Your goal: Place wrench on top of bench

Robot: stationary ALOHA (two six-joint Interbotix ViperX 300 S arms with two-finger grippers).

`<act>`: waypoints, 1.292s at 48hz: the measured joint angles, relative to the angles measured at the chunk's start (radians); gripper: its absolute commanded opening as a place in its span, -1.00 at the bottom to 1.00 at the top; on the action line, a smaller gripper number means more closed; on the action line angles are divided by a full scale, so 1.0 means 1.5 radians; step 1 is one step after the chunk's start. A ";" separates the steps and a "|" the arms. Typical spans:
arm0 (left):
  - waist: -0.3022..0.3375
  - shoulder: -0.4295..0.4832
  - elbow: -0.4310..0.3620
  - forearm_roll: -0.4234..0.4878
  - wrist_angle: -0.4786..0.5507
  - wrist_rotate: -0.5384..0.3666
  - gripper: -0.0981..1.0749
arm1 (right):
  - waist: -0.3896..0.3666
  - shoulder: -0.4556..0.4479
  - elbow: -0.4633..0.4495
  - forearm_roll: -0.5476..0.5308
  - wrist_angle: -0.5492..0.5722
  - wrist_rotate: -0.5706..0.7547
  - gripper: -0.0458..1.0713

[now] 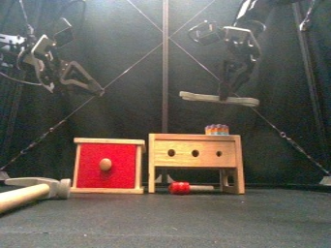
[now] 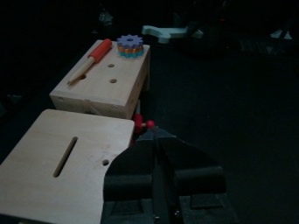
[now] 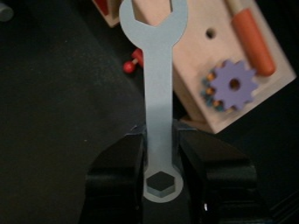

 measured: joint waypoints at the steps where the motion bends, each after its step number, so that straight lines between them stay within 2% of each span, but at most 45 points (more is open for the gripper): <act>1: -0.001 -0.001 0.000 0.000 0.000 0.001 -0.15 | -0.012 0.001 -0.007 0.008 0.001 -0.034 0.05; 8: 0.000 -0.001 0.000 0.000 0.000 0.001 -0.15 | -0.080 0.025 -0.047 0.056 0.014 -0.217 0.05; 14: 0.000 -0.001 0.000 0.000 0.000 0.001 -0.15 | -0.120 0.054 -0.080 0.089 0.017 -0.341 0.05; 23: 0.001 -0.001 0.003 0.000 0.000 0.001 -0.15 | -0.157 0.110 -0.112 0.075 0.020 -0.433 0.05; 38: 0.001 0.000 0.006 0.000 0.000 0.001 -0.15 | -0.171 0.192 -0.157 0.038 0.021 -0.461 0.06; 62: 0.001 0.000 0.010 0.000 0.000 0.002 -0.15 | -0.152 0.221 -0.172 0.036 0.018 -0.463 0.07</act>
